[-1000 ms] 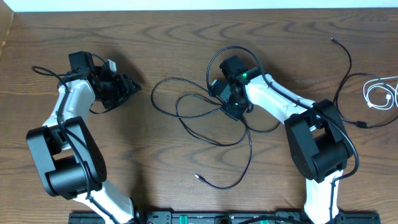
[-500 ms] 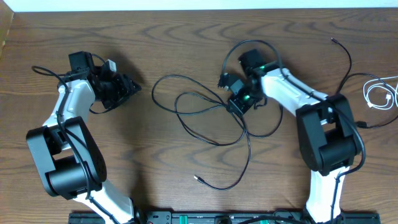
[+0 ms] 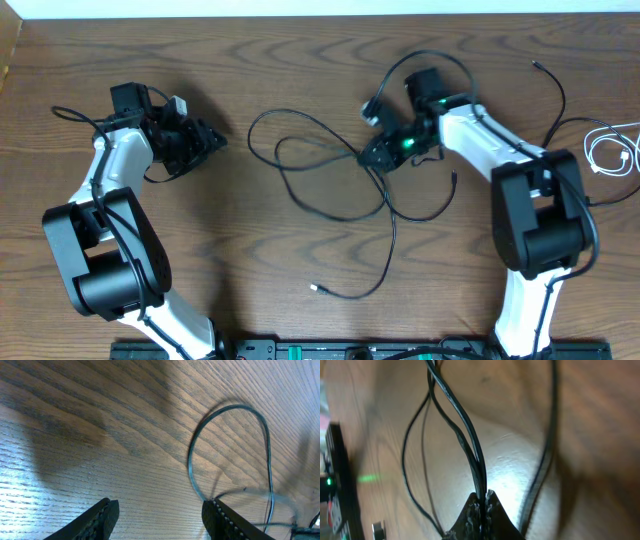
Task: Untangle cables
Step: 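Carry the black cables to the upper right with the right gripper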
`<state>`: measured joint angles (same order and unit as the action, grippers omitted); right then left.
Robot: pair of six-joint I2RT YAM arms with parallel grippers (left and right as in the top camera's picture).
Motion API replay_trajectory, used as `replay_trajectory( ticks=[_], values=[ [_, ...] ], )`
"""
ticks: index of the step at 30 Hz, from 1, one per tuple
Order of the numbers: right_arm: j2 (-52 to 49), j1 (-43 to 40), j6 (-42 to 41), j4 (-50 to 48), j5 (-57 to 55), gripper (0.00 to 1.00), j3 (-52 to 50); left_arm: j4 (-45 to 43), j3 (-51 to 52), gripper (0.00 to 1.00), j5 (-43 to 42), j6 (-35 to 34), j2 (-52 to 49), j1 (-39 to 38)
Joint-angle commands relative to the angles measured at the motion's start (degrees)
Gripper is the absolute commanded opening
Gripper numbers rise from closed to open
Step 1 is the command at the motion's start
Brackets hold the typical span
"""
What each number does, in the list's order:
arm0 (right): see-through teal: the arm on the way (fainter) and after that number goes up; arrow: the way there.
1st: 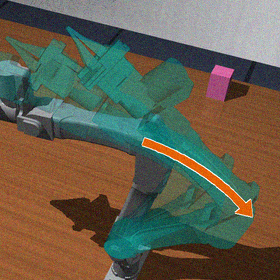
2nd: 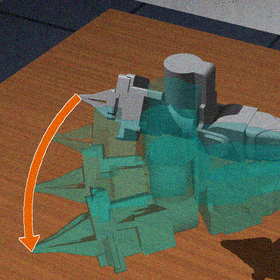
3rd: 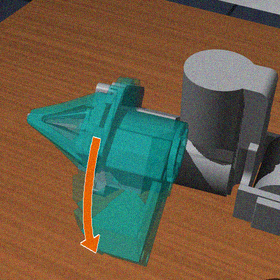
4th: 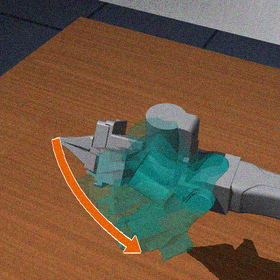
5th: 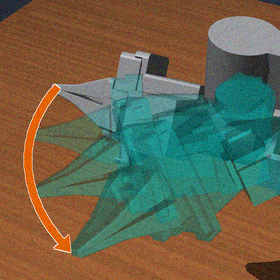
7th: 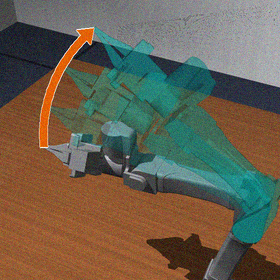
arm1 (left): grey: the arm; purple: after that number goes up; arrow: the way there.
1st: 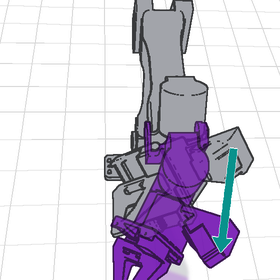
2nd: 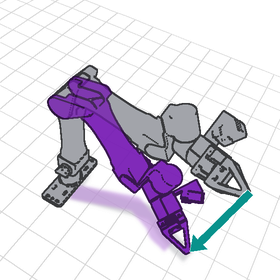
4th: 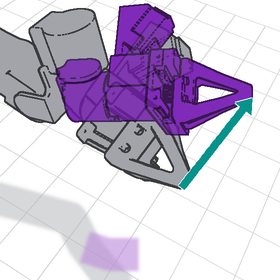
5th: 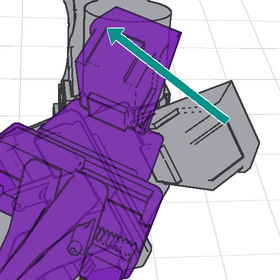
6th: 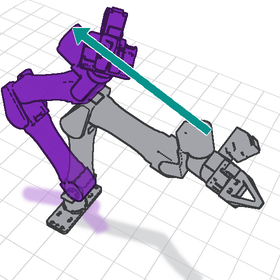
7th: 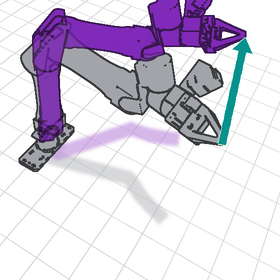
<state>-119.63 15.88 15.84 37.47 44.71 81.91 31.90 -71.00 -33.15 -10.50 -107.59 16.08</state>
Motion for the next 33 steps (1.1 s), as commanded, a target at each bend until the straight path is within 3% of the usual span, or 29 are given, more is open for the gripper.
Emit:
replay_trajectory(
  ticks=[1, 15, 27, 28, 29, 30, 31, 33],
  values=[
    [6.1, -3.89, -5.46, -0.63, 0.07, 0.01, 0.57, 0.11, -0.35, 0.59, -0.72, -0.07, -0.63, 0.24],
    [25.64, -17.27, -5.75, -0.48, -18.27, 0.01, 0.66, 0.11, -0.35, 0.6, -0.72, -0.07, -0.63, 0.24],
    [25.27, -24.2, -9.16, -0.17, -26.51, 0.01, -0.52, 0.13, -0.35, 0.6, -0.72, -0.07, -0.63, 0.24],
    [24.72, -24.2, -9.16, -0.13, -27.56, 0.12, -0.61, 0.13, -0.35, 0.6, -0.72, -0.07, -0.63, 0.24],
    [24.13, -24.2, -9.16, 0.07, -28.26, 0.33, -0.63, 0.11, -0.35, 0.6, -0.72, -0.07, -0.63, 0.24],
    [23.61, -24.2, -9.16, 0.24, -28.35, 0.64, -0.63, 0.13, -0.35, 0.6, -0.72, -0.07, -0.63, 0.24],
    [23.06, -24.2, -9.16, 0.42, -28.33, 0.82, -0.63, 0.11, -0.35, 0.6, -0.72, -0.07, -0.63, 0.24],
    [22.27, -24.2, -9.16, 0.68, -28.33, 0.99, -0.66, 0.13, -0.35, 0.6, -0.72, -0.07, -0.63, 0.24]
  ],
)
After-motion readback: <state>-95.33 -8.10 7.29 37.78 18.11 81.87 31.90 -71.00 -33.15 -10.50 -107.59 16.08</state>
